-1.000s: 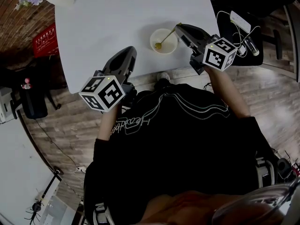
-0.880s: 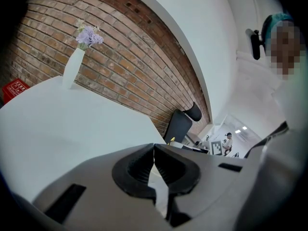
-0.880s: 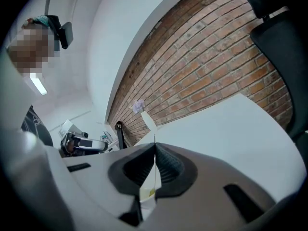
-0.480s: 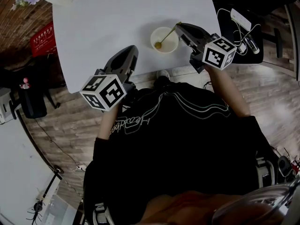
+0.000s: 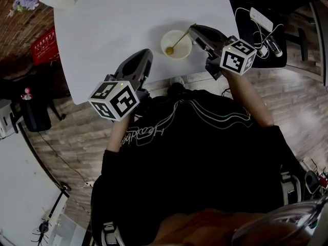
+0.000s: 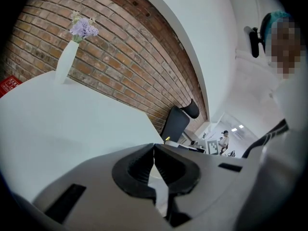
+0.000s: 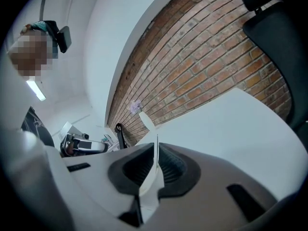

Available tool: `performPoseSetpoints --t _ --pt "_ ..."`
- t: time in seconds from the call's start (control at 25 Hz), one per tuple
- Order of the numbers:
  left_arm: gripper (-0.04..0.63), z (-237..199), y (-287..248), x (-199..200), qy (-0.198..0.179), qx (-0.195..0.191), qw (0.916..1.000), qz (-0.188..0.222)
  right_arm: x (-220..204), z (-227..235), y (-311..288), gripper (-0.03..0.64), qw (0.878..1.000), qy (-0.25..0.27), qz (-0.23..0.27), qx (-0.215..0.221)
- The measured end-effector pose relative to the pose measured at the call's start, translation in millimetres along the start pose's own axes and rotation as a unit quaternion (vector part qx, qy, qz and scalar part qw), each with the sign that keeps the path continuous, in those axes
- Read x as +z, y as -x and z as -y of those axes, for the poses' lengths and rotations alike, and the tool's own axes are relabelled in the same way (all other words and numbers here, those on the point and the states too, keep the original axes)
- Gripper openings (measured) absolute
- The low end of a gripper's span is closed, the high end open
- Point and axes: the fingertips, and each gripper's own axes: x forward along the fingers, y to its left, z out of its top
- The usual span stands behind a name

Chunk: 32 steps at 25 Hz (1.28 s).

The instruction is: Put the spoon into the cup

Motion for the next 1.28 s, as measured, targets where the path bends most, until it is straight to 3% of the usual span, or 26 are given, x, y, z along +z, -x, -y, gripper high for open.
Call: performPoseSetpoints --t 0.16,0.28,0.36,0.64,0.84,1.28 --pt "0.004 4 -4 1 -0.003 0.002 1.0000 0.000 2 3 4 0.005 1.000 -0.002 0.003 -0.001" --pt "0.005 7 -2 3 -0.005 0.001 1.0000 0.001 7 3 5 0.063 1.000 -0.006 0.009 -0.005" --pt "0.005 10 2 5 -0.010 0.001 0.9999 0.004 13 3 9 0.066 1.000 -0.012 0.017 -0.009" --pt "0.005 21 19 14 -0.031 -0.005 0.9994 0.012 51 0 45 0.066 0.994 0.034 0.076 -0.072" --pt "0.005 31 36 19 -0.034 -0.015 0.9992 0.014 77 -53 62 0.008 0.990 0.039 0.125 -0.044" --pt "0.005 57 94 26 -0.057 -0.055 0.9960 0.042 41 -182 44 -0.003 0.991 0.070 0.088 0.071"
